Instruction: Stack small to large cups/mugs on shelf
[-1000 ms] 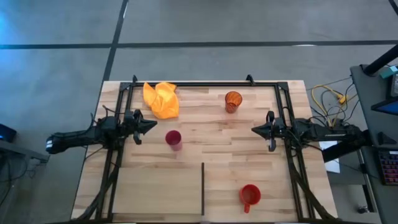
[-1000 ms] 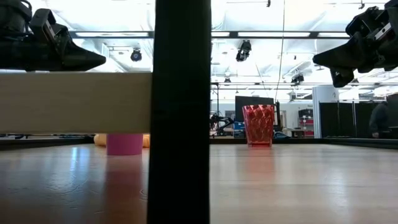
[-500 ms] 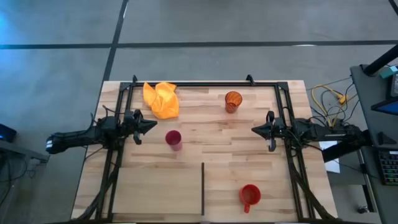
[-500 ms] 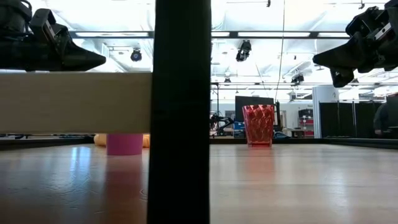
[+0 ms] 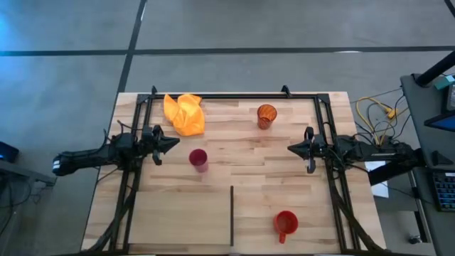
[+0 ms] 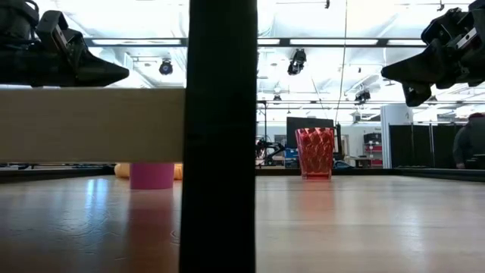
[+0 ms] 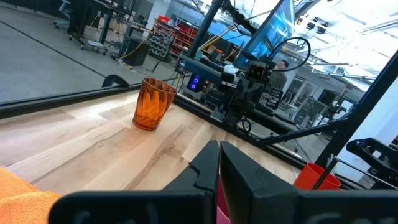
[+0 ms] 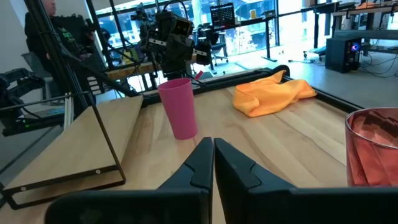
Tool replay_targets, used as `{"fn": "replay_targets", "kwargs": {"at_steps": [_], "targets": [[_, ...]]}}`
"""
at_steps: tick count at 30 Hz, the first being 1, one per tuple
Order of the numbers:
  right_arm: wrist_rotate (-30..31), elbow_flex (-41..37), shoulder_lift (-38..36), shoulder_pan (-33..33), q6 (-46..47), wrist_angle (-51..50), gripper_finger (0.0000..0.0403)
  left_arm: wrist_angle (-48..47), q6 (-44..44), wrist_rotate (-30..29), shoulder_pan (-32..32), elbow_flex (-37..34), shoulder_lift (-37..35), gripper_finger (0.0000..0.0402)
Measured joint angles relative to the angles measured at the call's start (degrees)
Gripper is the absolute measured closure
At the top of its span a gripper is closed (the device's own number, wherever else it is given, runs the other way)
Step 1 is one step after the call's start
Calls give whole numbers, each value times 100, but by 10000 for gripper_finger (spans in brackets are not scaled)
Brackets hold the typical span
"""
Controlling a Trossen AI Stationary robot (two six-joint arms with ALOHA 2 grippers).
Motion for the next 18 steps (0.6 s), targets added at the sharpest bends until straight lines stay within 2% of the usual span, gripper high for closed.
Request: {"fn": "replay_targets", "kwargs": {"at_steps": [18], "targets": [[142, 0, 1, 0, -42, 37, 394, -1, 0, -2, 0, 0, 1, 402]]}}
